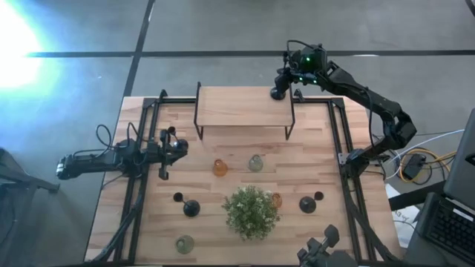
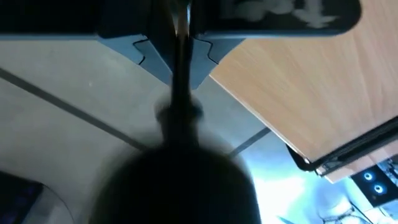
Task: Pick & Place candle stick holders
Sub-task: Put the right large black candle holder on the shelf, then put the large black candle holder on the shelf
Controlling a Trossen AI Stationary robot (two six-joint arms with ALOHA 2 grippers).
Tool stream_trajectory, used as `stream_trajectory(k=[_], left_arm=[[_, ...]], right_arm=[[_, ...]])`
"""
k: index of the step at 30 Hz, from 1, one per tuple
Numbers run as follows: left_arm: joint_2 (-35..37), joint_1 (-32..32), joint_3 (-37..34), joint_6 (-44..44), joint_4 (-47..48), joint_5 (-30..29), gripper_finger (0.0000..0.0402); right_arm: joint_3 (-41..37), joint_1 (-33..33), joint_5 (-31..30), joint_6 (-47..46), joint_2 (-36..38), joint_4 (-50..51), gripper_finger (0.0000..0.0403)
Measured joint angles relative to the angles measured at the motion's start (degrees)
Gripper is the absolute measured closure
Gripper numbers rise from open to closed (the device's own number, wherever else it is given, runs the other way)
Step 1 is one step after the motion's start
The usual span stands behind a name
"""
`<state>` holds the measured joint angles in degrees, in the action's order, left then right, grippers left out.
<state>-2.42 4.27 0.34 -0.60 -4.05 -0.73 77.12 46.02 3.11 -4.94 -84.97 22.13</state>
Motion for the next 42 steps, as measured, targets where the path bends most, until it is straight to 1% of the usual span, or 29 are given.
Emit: stream_trajectory(k=[5,14,16,19,22,27,30,37,42], left_arm=[[0.01,0.02,0.0,0.0,0.0,0.0,0.0369],[0.0,0.02,0.0,0.0,0.0,0.0,0.0369],[0.01,0.01,0.0,0.0,0.0,0.0,0.0369],[0.0,0.0,0.0,0.0,0.0,0.0,0.0369],[0.02,0.0,0.0,0.0,0.0,0.0,0.0369],[0.0,0.01,0.0,0.4,-0.01,0.0,0.0369],[0.0,0.01,0.0,2.79,-0.03,0.0,0.0369],[0.0,0.0,0.0,17.82,-0.8,0.0,0.0369],[-0.01,0.0,0.0,26.2,-5.29,-0.09,0.0369]], right_arm=[[0.44,0.15,-0.06,-0.77,0.07,0.12,0.0332],[1.27,0.15,-0.12,-1.1,0.15,1.69,0.0226],[1.34,0.15,-0.7,-1.04,0.34,2.33,0.0204],[1.38,0.15,-3.15,-0.61,1.12,4.12,0.0178],[1.38,0.24,-3.47,-0.06,2.53,5.61,0.0159],[1.4,0.5,-3.62,0.64,6.12,9.23,0.0139],[1.4,0.5,-3.78,0.65,8.81,12.85,0.0134],[1.4,0.46,-3.31,0.45,16.2,23.0,0.0141],[1.4,-0.32,-2.82,0.25,21.61,28.07,0.0154]])
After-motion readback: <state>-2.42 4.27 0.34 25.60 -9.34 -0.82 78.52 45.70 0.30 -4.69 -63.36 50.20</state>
